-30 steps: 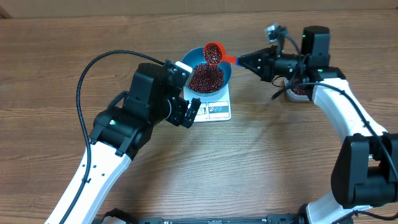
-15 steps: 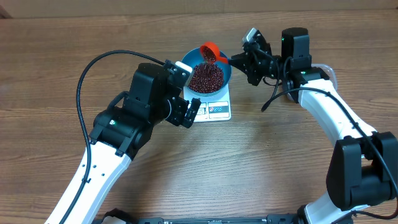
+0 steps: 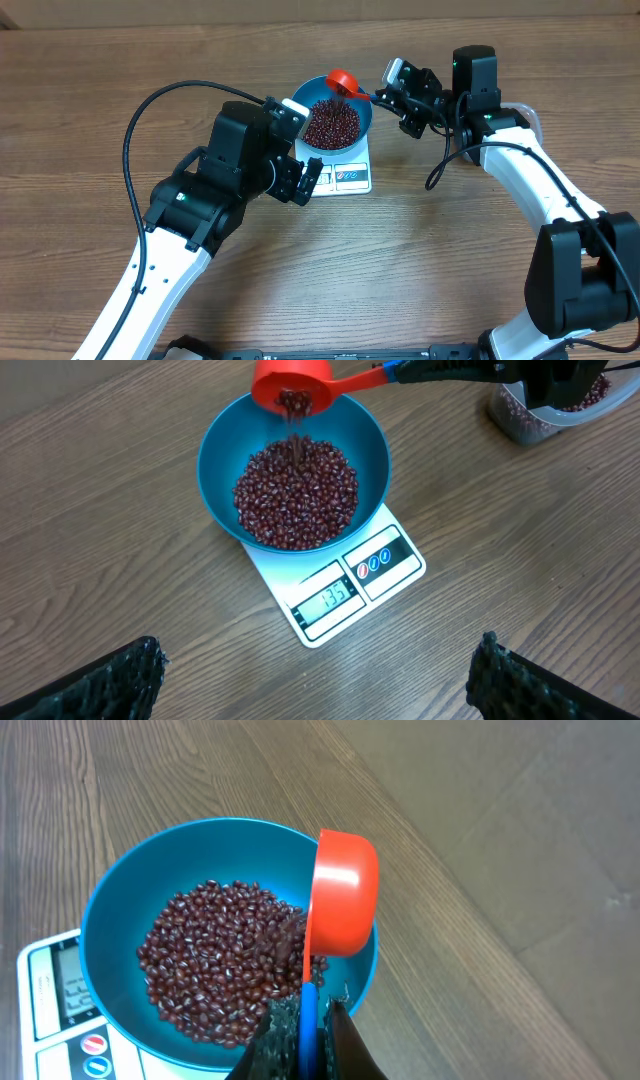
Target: Scoop item into bowl and weigh 150g on scale
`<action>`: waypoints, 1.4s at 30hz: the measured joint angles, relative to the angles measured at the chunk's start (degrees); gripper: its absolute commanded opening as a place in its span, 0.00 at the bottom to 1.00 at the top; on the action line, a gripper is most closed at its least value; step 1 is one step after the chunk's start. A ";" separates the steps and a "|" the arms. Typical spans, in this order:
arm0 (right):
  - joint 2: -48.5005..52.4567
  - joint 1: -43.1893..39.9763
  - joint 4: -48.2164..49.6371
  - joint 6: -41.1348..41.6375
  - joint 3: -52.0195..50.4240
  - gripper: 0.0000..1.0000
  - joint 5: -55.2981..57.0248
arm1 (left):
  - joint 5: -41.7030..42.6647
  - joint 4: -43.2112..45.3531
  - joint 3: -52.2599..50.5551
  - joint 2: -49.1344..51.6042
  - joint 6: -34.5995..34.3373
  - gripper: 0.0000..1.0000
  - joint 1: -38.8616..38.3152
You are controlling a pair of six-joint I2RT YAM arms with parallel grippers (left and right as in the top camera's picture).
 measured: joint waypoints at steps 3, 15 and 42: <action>0.00 0.00 0.09 -1.22 0.00 0.03 0.11 | 0.00 0.00 0.00 0.00 0.00 1.00 0.00; 0.00 0.00 0.11 -2.71 0.00 0.04 0.13 | 0.00 0.00 0.00 0.00 0.02 1.00 -0.02; 0.00 0.00 -1.14 -2.64 0.00 0.04 0.28 | 0.00 0.00 0.00 0.00 0.00 1.00 0.00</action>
